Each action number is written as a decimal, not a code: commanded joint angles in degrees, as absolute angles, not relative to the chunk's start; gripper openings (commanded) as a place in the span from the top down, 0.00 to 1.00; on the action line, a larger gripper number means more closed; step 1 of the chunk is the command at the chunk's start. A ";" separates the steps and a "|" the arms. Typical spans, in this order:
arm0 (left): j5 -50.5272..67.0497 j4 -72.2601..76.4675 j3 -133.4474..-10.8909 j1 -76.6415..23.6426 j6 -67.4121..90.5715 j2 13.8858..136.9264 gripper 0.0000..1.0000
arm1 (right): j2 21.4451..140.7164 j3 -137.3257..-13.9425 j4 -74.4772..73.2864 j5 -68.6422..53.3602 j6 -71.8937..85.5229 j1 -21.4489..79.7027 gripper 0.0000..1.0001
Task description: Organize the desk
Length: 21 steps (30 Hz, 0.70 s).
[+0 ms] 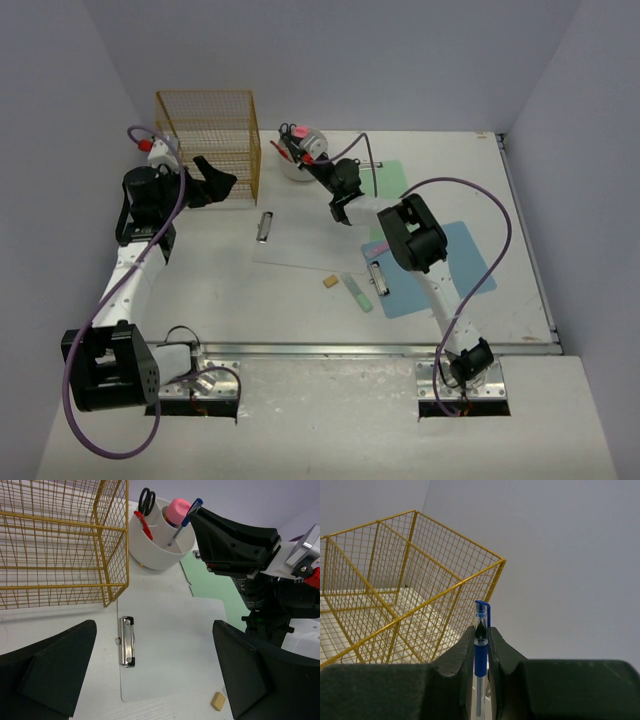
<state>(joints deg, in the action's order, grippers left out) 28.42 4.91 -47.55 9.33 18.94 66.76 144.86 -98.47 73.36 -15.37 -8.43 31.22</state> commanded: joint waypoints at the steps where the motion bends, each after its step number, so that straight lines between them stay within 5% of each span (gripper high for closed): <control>1: 29.73 7.61 -47.93 10.23 19.33 66.94 0.00 | 144.41 -98.48 79.73 -17.39 -10.19 30.88 0.82; 13: 30.39 8.11 -47.15 10.20 21.31 66.97 0.00 | 138.19 -94.67 75.08 -18.27 -9.61 30.85 0.69; 21: 31.63 5.85 -47.74 10.20 17.49 64.92 0.00 | 115.95 -76.74 60.61 -16.36 -8.73 28.21 0.66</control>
<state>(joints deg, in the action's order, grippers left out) 29.86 5.28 -47.00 9.54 20.22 66.85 133.06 -84.66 68.01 -17.23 -8.93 30.80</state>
